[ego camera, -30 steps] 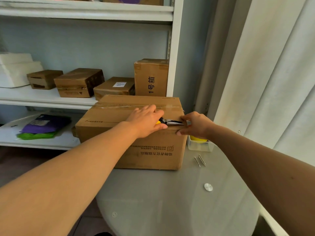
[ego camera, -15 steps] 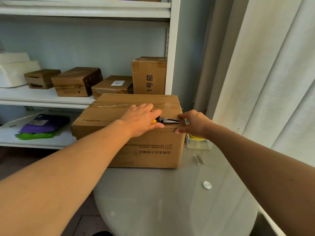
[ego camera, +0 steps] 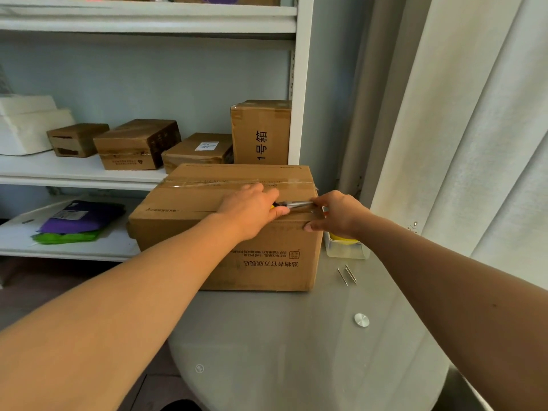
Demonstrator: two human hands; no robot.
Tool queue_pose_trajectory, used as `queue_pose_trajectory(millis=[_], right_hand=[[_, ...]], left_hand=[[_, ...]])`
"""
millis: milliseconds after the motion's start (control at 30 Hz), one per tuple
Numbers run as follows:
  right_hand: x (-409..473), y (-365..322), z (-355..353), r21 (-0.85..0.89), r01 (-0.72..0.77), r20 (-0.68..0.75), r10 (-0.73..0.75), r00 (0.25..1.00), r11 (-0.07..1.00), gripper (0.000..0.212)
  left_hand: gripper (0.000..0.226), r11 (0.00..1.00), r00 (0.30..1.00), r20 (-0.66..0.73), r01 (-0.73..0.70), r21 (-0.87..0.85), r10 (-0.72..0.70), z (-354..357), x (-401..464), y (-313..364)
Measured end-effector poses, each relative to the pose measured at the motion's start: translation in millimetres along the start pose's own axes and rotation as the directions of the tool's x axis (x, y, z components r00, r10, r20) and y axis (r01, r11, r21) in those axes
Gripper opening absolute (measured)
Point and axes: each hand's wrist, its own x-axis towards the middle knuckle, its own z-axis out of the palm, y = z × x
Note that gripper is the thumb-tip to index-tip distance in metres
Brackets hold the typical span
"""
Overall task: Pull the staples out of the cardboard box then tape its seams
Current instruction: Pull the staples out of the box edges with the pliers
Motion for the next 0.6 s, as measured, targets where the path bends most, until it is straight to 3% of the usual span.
queue_pose_trajectory(millis=[367, 600], right_hand=[[0, 1, 1, -0.005, -0.012, 0.003, 0.012, 1.0, 1.0, 0.061], [2, 2, -1, -0.003, -0.004, 0.013, 0.004, 1.0, 1.0, 0.059]], left_hand=[[0.046, 0.961, 0.993, 0.044, -0.12, 0.25, 0.112, -4, -4, -9], [0.045, 0.956, 0.991, 0.078, -0.124, 0.267, 0.107, -8, 5, -8]])
